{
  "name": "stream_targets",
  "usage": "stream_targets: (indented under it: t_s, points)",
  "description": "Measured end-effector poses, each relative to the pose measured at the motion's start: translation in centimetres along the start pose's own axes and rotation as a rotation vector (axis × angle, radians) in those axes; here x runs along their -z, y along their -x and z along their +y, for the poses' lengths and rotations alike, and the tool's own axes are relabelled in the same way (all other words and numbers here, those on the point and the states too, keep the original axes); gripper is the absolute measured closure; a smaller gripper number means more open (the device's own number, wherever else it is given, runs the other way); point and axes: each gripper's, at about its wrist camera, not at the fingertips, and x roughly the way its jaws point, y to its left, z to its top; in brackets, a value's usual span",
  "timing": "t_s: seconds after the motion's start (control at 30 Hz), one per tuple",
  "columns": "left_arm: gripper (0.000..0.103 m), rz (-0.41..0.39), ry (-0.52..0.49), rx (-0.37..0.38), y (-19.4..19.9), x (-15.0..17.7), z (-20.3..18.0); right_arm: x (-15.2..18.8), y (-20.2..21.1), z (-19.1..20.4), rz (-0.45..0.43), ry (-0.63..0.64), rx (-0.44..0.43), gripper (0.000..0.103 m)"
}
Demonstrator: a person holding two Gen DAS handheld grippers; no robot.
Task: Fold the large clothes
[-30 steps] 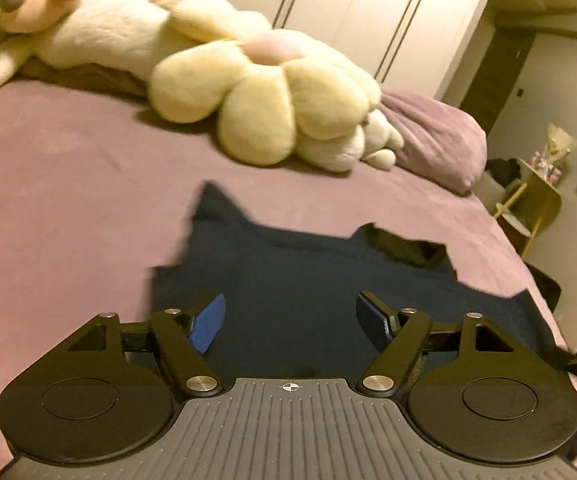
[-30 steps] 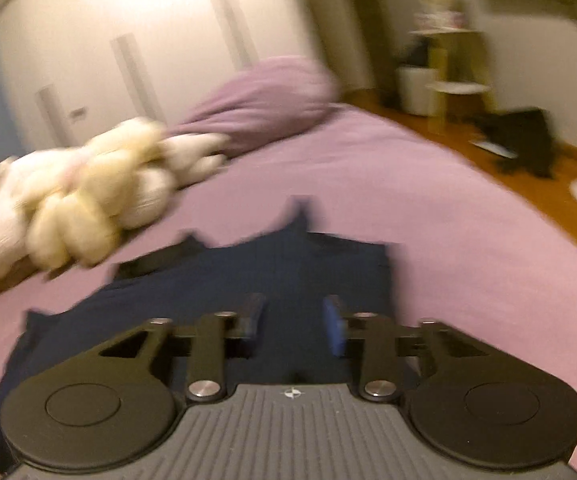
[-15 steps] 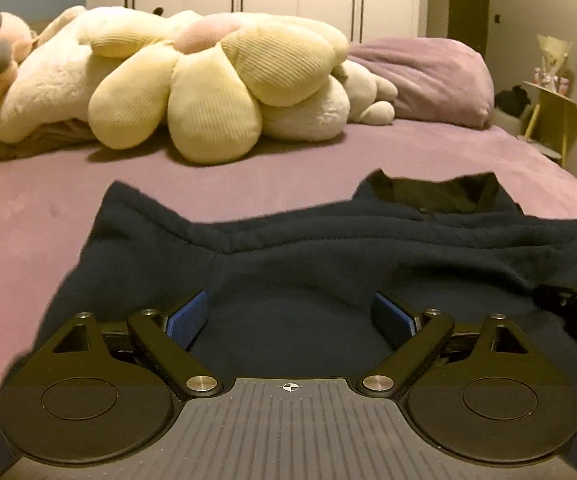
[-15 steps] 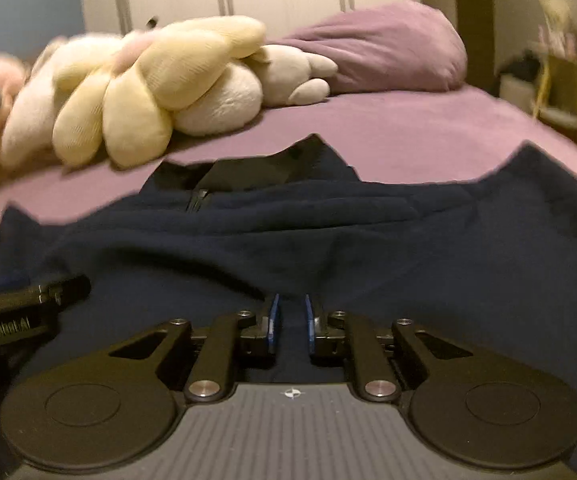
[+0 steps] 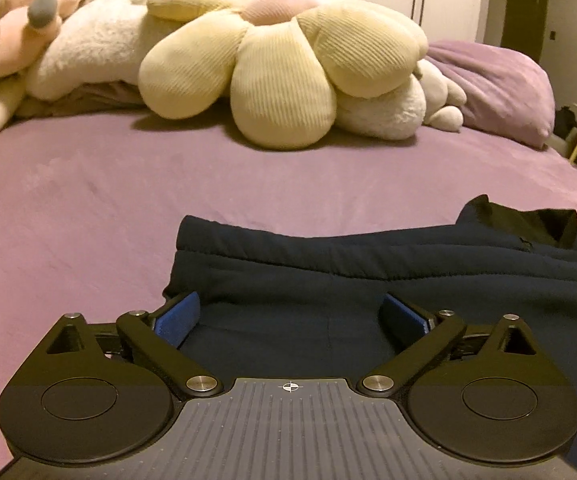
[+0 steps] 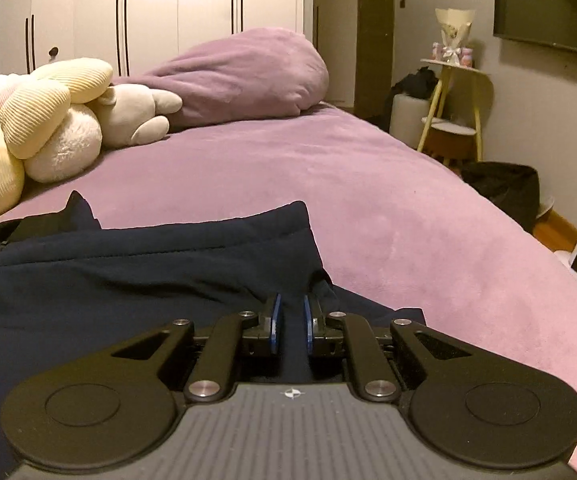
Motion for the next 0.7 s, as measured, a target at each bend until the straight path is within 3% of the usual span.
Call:
stream_targets:
  t_s: [0.13, 0.5, 0.7]
  points:
    - [0.000, 0.010, 0.055, 0.037, -0.4, -0.1, 1.0, 0.6, -0.6, 0.9, 0.001, 0.047, 0.023, 0.091]
    - [0.000, 0.033, 0.072, 0.042, -0.6, -0.5, 1.1, 0.4, -1.8, -0.3, 0.003, -0.010, -0.022, 0.091]
    - [0.000, 0.079, 0.069, -0.012, 3.3, -0.7, 3.2, -0.2, -1.1, -1.6, 0.012, -0.070, -0.067, 0.090]
